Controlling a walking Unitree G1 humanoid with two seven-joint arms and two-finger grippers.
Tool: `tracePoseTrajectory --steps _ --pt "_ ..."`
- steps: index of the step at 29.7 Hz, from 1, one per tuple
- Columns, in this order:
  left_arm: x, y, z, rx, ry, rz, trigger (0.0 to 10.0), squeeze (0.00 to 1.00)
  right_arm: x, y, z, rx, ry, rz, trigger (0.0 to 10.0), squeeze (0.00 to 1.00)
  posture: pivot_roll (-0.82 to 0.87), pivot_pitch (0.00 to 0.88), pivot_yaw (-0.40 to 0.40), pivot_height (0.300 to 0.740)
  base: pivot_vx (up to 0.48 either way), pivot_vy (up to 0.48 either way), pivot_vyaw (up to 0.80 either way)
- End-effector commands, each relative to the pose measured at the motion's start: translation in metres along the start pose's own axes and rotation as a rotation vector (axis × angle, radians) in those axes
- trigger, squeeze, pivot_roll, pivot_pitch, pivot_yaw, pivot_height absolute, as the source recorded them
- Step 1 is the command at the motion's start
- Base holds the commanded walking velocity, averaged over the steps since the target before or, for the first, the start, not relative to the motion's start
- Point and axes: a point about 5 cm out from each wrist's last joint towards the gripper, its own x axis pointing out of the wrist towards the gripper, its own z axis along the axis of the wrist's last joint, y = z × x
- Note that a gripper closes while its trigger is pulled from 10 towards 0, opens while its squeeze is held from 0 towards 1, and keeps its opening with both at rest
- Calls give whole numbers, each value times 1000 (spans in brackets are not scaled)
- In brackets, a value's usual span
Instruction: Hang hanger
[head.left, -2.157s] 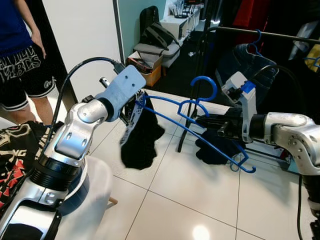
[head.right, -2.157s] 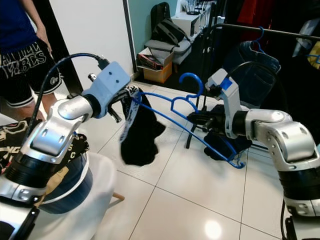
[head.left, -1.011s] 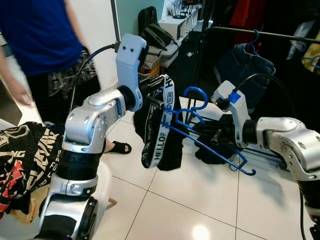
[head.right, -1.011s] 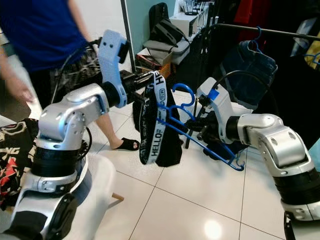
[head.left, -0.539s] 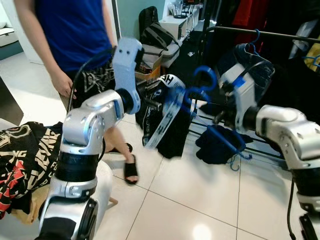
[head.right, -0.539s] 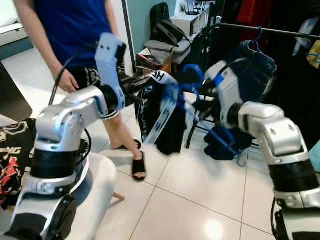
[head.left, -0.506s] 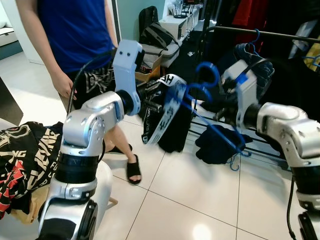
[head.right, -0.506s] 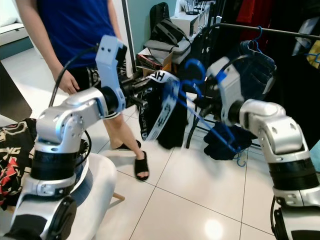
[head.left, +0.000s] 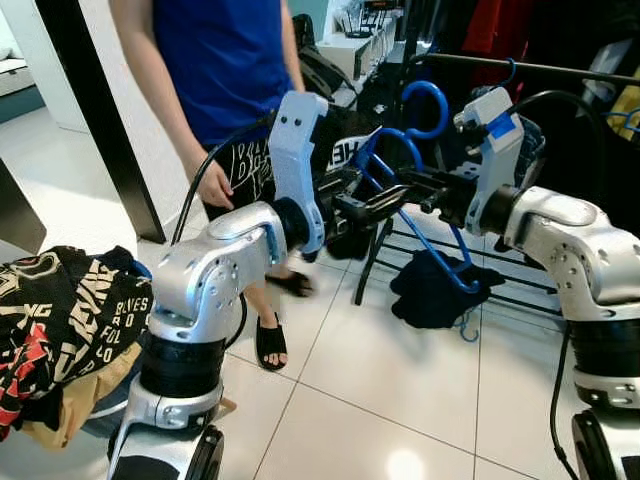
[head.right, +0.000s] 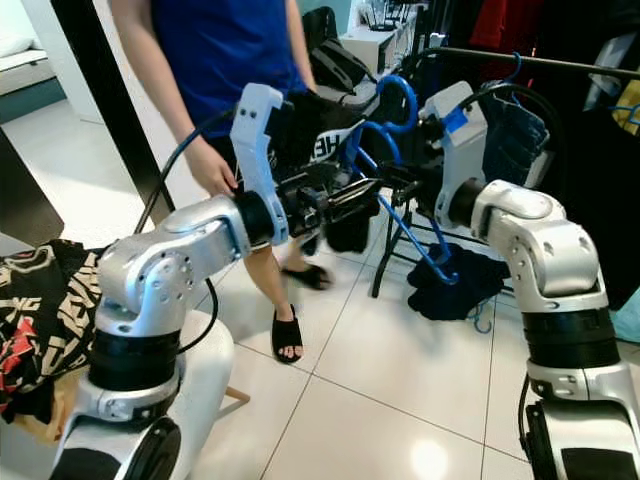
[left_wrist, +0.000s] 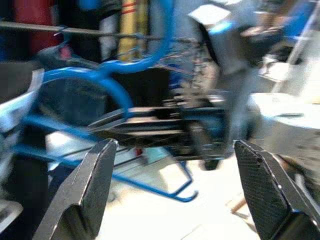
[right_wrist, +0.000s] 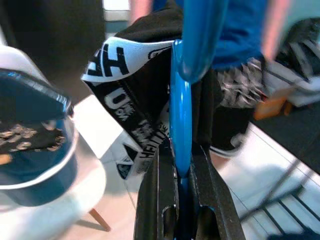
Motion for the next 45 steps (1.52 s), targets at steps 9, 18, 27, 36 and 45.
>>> tracePoseTrajectory --steps 9,18,27,36,45 --pt "-43 -3 -1 75 66 -201 10000 1000 -15 -2 12 -11 -90 99 10000 0 -112 0 25 740 0 0 0" --pt "-77 38 48 85 -237 4 10000 1000 -52 -3 11 69 -171 378 10000 0 -101 0 19 740 0 0 0" --pt "-98 60 58 24 -371 101 10000 0 -86 -2 17 158 -237 598 10000 0 -104 0 18 740 0 0 0" --pt "-110 49 42 -43 -346 -20 10000 0 -99 -10 23 174 -285 641 10000 0 -96 0 15 740 0 0 0" --pt "-112 44 35 -55 -319 -63 10000 0 -101 -10 30 177 -317 670 10000 0 -94 0 16 740 0 0 0"
